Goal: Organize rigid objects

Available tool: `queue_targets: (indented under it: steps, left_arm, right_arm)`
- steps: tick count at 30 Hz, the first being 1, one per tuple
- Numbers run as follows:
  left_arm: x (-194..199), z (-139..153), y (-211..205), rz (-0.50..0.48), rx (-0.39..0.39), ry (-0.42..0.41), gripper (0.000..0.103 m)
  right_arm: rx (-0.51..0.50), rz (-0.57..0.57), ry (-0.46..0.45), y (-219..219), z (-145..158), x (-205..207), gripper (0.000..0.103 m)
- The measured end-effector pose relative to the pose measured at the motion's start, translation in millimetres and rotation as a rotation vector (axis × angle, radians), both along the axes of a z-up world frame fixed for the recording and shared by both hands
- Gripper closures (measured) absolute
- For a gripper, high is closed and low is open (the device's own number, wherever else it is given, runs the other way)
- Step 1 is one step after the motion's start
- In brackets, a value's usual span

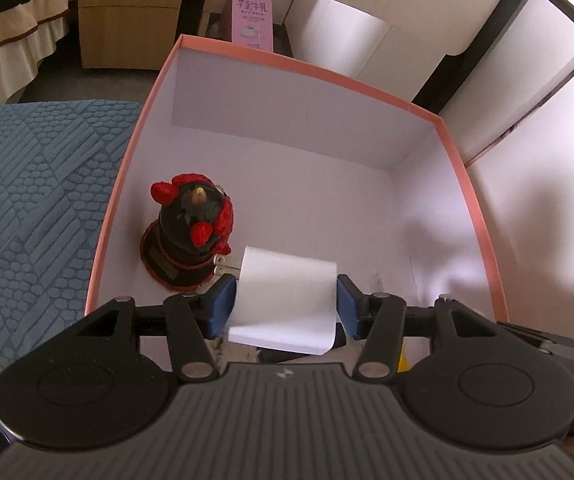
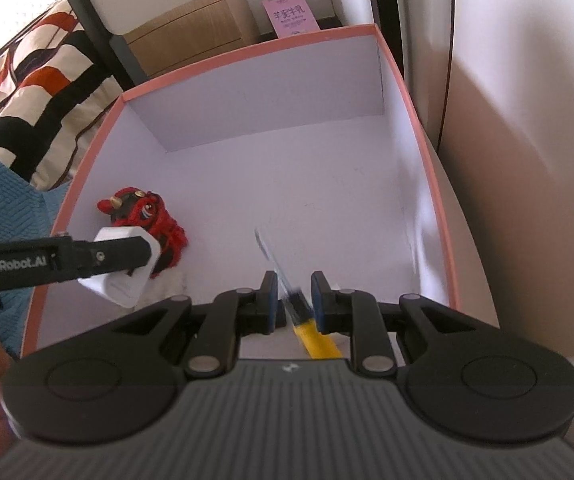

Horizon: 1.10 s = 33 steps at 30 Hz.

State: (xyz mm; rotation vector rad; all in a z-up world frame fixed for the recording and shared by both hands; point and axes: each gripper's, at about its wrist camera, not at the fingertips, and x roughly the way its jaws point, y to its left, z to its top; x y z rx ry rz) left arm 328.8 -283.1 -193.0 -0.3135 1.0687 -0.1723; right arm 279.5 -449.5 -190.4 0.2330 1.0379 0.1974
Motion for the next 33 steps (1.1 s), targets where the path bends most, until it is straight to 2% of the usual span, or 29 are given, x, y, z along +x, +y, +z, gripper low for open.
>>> queue_targets:
  steps: [10,26,33]
  left_arm:
    - [-13.6,27.8,9.1,-0.009,-0.033,-0.058,0.043]
    - [-75.8,126.5,36.4,-0.034,-0.053,-0.265,0.043]
    - [-110.4,154.1,47.4,-0.040,-0.060,-0.331,0.039]
  right_arm:
    - [0.007,-0.005,-0.037,5.7,24.6,-13.6,0.081]
    - [0.008,-0.038,-0.186,25.5,102.9,-65.8,0.081]
    - [0.001,-0.037,-0.242,35.8,128.9,-95.8,0.081]
